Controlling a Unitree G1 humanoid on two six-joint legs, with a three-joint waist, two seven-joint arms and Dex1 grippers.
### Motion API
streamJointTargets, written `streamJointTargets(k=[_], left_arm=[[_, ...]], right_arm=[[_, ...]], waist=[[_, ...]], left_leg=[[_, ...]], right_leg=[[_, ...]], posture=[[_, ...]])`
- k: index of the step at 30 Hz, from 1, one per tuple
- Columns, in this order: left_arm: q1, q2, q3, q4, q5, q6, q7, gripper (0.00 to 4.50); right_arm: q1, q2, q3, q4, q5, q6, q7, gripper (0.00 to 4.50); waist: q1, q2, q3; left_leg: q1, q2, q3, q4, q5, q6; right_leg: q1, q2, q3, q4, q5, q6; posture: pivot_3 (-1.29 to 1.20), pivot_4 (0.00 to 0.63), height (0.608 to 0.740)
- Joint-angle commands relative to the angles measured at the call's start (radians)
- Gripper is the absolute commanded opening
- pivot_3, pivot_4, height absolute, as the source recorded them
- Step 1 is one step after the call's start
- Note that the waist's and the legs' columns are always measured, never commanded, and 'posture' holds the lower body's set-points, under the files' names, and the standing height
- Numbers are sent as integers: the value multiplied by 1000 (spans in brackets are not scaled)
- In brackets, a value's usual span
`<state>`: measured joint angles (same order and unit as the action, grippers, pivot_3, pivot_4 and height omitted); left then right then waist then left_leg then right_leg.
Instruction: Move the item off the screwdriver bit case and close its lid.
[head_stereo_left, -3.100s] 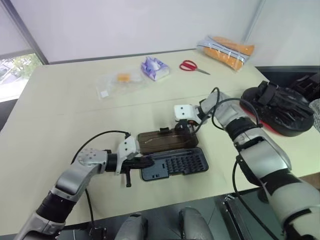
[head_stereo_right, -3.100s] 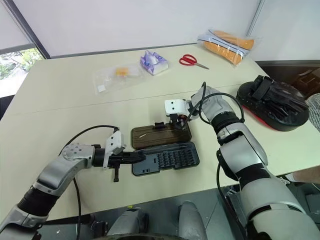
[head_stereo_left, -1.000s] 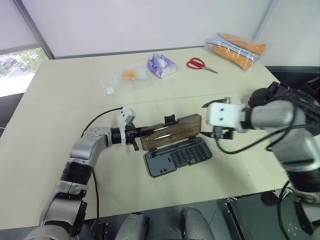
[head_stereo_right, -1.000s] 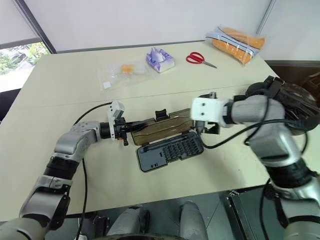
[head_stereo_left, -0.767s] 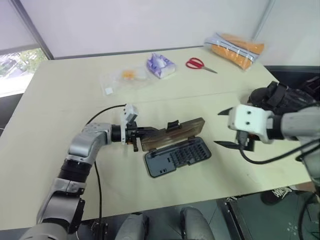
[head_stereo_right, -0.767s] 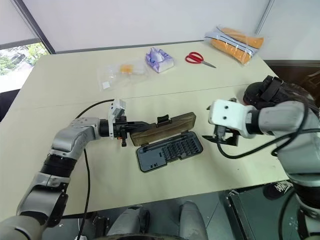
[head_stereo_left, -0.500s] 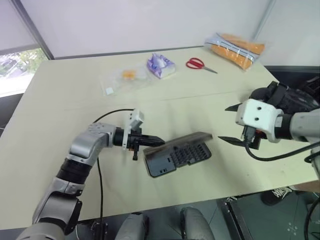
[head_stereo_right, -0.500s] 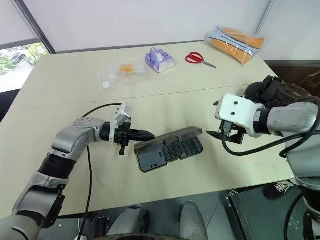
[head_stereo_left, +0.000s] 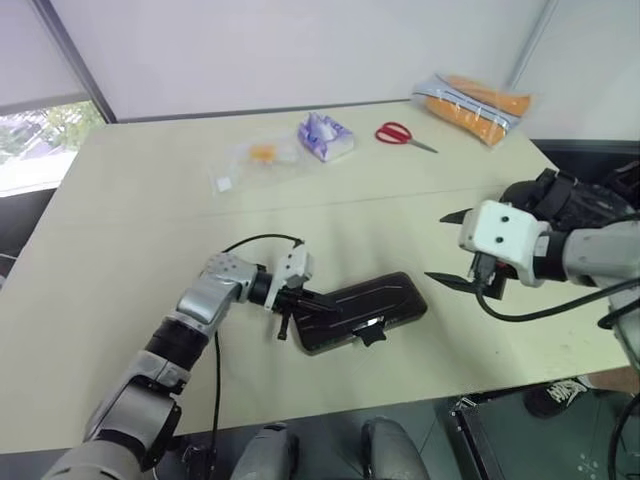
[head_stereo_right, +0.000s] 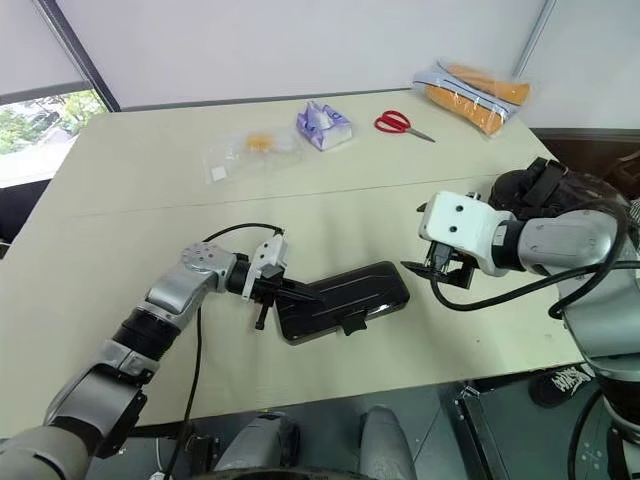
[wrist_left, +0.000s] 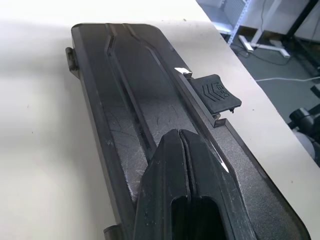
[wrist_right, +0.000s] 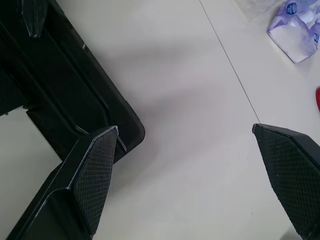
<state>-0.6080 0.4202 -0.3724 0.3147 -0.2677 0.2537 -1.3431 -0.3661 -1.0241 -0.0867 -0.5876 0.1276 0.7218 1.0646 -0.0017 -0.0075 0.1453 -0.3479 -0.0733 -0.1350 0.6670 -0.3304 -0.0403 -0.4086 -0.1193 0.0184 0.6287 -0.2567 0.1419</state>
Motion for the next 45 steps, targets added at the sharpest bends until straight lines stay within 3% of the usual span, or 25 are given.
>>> streamJointTargets(k=[1,9,12,18,33,45], left_arm=[[-12,3,20,62,15,104,32,0],[-155,-37,169,34,-117,305,74,0],[-200,-56,194,81,-109,292,98,0],[-211,-87,166,171,-49,212,114,0],[-207,-212,111,295,75,84,134,0],[-180,-244,84,320,124,31,125,0]], right_arm=[[-8,1,-29,-24,61,4,-3,4476],[12,103,-8,-29,244,60,-24,4476],[20,168,30,-16,290,83,-56,3264],[99,218,169,-17,288,64,-79,82],[172,207,295,56,211,-15,-122,82],[233,168,323,88,154,-76,-128,82]], waist=[[1,0,0],[3,-2,2],[6,-2,3],[8,-2,3],[12,-2,3],[15,-3,3]], left_leg=[[0,0,0,0,0,0],[-9,-1,-3,2,3,-6],[-10,0,-3,1,4,-6],[-12,-1,-2,1,4,-7],[-14,-1,0,1,4,-7],[-12,-1,1,2,4,-7]], right_leg=[[0,0,0,0,0,0],[-10,0,0,2,0,0],[-11,0,0,2,0,0],[-14,0,0,2,0,0],[-15,0,0,2,0,0],[-13,0,0,2,0,0]], posture=[[0,150,740],[0,150,740],[0,150,740],[0,150,740],[0,150,740],[0,150,740]])
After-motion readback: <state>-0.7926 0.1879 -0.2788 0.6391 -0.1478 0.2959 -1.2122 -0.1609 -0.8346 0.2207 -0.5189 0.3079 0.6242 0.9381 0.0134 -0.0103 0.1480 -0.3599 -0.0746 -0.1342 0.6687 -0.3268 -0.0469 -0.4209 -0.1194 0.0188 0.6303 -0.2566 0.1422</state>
